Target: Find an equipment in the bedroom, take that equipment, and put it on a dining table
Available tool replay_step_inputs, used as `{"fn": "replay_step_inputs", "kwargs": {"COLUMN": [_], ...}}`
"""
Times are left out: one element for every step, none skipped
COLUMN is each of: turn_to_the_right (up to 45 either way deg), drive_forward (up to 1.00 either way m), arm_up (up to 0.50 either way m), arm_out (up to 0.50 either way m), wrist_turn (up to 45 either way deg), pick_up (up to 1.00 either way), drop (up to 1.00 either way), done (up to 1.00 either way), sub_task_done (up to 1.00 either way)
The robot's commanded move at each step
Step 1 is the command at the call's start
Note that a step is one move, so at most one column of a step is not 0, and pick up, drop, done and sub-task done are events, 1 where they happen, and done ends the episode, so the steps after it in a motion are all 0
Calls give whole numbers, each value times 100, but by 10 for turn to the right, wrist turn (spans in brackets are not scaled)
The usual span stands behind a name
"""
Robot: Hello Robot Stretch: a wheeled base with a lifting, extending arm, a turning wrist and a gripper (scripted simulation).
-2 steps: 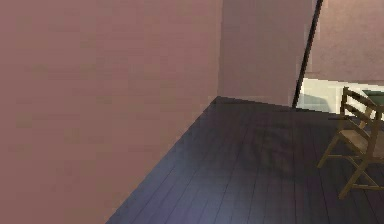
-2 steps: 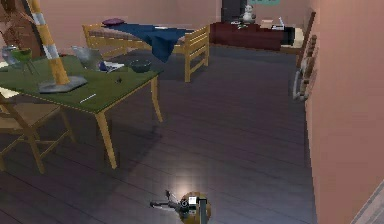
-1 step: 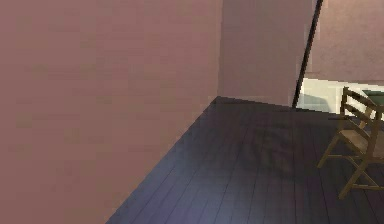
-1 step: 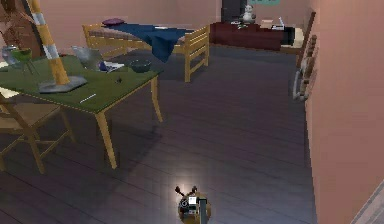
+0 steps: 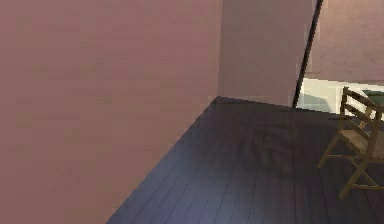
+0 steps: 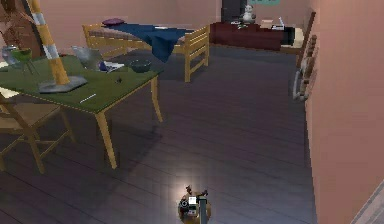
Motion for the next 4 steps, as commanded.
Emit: {"fn": "replay_step_inputs", "kwargs": {"turn_to_the_right": [0,0,0,0], "drive_forward": [0,0,0,0], "arm_up": [-30,0,10,50], "arm_out": [0,0,0,0], "wrist_turn": [0,0,0,0], "pick_up": [0,100,0,0], "drop": [0,0,0,0], "done": [0,0,0,0], "sub_task_done": [0,0,0,0]}}
